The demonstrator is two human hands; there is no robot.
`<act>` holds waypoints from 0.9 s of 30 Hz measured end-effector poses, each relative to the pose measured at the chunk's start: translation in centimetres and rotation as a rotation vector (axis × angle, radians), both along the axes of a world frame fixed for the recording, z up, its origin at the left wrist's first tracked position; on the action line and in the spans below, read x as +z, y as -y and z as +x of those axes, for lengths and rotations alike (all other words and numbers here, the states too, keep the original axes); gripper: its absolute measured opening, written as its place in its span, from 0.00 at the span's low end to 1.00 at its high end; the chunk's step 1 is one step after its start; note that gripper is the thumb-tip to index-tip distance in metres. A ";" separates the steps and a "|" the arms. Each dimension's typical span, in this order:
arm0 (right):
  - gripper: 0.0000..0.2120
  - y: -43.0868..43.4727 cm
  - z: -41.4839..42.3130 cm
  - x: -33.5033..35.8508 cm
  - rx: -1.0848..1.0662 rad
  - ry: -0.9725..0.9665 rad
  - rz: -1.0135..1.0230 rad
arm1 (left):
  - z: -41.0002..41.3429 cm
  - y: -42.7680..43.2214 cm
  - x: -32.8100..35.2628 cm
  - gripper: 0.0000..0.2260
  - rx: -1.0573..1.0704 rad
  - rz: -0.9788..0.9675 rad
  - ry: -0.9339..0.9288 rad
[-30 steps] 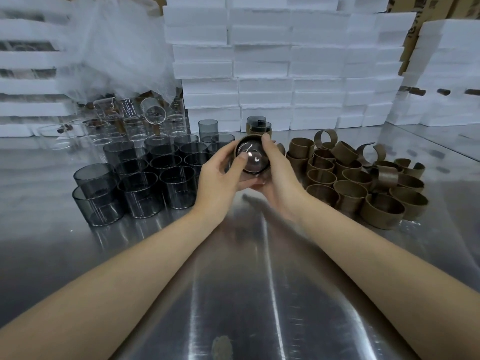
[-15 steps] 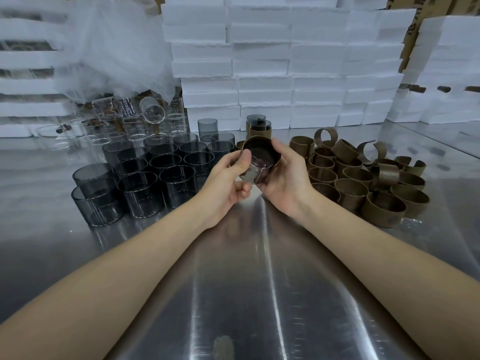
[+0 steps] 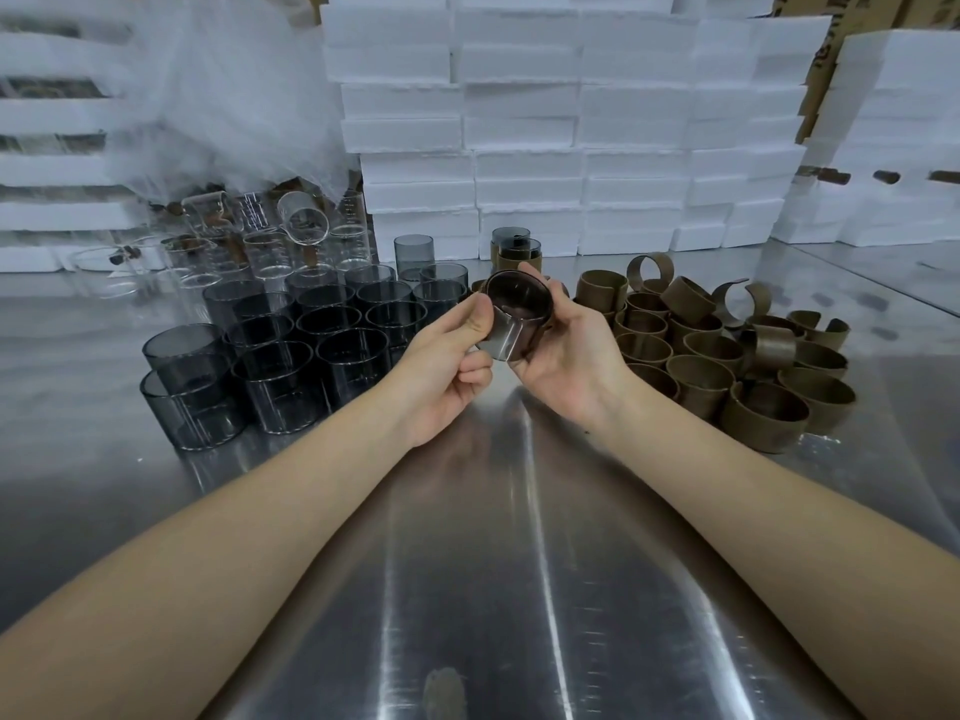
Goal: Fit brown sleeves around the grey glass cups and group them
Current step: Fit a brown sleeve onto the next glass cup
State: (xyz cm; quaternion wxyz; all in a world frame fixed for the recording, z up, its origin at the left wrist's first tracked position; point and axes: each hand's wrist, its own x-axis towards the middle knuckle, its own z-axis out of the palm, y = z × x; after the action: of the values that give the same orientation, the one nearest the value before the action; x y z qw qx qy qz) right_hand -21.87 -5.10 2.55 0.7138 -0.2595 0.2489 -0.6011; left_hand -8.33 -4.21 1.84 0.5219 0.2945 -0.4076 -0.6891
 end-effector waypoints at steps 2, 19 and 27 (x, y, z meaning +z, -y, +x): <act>0.17 0.1 0.0 0.0 -0.009 0.009 0.002 | 0.0 0.1 0.0 0.33 -0.001 -0.008 -0.013; 0.14 -0.8 0.6 0.1 -0.051 -0.170 -0.142 | -0.2 -0.8 -1.3 0.33 0.241 -0.412 0.330; 0.21 -0.5 0.1 -0.2 0.011 -0.246 -0.070 | -0.2 -0.8 -1.3 0.34 0.270 -0.447 0.362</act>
State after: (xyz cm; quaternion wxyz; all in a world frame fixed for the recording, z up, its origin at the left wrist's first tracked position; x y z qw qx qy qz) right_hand -21.74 -4.64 2.31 0.6714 -0.3574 0.3121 -0.5693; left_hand -8.48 -3.39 0.57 0.5792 0.3418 -0.5926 -0.4433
